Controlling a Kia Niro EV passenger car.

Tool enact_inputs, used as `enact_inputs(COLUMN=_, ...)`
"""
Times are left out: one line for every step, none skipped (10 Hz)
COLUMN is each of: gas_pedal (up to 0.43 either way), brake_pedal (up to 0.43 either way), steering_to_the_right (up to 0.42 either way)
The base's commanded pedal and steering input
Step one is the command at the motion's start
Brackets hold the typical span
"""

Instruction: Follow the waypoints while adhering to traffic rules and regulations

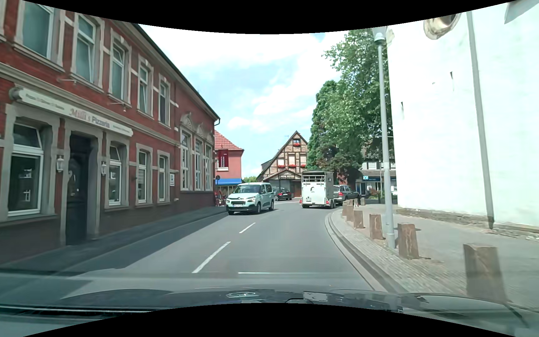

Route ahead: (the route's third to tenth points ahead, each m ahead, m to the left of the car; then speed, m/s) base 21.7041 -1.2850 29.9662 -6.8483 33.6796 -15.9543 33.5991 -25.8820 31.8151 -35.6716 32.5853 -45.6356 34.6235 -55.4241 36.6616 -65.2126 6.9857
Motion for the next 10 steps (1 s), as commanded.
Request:
enact_inputs(gas_pedal=0.118, brake_pedal=0.000, steering_to_the_right=0.004)
enact_inputs(gas_pedal=0.118, brake_pedal=0.000, steering_to_the_right=0.005)
enact_inputs(gas_pedal=0.118, brake_pedal=0.000, steering_to_the_right=0.006)
enact_inputs(gas_pedal=0.110, brake_pedal=0.000, steering_to_the_right=0.006)
enact_inputs(gas_pedal=0.110, brake_pedal=0.000, steering_to_the_right=0.008)
enact_inputs(gas_pedal=0.110, brake_pedal=0.000, steering_to_the_right=0.015)
enact_inputs(gas_pedal=0.110, brake_pedal=0.000, steering_to_the_right=0.025)
enact_inputs(gas_pedal=0.110, brake_pedal=0.000, steering_to_the_right=0.029)
enact_inputs(gas_pedal=0.110, brake_pedal=0.000, steering_to_the_right=0.032)
enact_inputs(gas_pedal=0.110, brake_pedal=0.000, steering_to_the_right=0.035)
